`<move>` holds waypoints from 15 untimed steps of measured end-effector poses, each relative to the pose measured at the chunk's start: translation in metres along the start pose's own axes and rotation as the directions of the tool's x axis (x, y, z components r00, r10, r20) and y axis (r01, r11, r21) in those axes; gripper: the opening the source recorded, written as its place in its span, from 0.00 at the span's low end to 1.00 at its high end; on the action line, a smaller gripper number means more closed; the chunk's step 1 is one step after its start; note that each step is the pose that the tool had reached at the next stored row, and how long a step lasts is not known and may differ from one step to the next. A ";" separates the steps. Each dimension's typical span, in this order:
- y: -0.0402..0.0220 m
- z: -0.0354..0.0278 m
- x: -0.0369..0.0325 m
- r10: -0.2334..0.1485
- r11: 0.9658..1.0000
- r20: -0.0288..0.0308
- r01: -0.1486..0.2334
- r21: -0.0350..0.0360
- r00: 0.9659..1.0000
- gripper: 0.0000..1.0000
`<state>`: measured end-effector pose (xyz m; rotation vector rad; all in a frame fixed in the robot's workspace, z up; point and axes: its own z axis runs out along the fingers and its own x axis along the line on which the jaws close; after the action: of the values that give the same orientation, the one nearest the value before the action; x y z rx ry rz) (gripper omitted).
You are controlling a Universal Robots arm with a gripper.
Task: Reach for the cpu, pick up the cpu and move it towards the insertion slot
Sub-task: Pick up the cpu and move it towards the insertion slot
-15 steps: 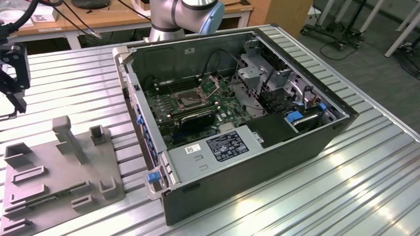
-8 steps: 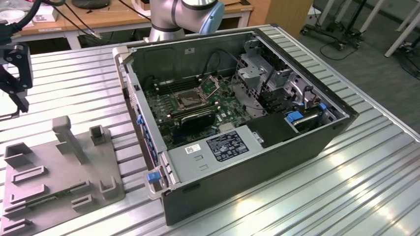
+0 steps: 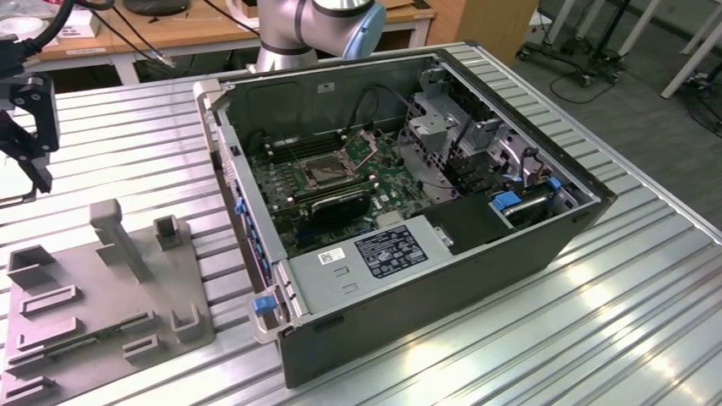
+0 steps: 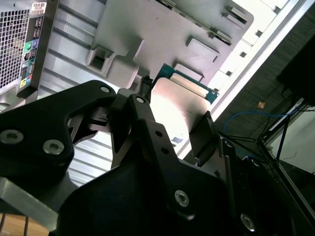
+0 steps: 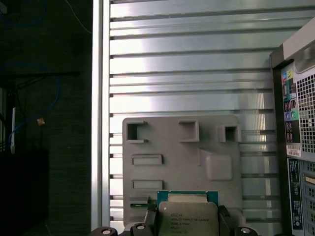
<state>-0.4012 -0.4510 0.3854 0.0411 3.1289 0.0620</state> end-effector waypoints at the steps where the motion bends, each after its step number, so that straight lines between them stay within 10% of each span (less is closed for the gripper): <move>1: 0.0000 0.0000 -0.0002 0.000 1.000 0.000 0.000 0.000 1.000 0.55; 15: 0.0001 0.0001 -0.0031 0.000 1.000 0.000 0.000 0.000 1.000 0.55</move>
<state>-0.3982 -0.4510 0.3854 0.0413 3.1288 0.0620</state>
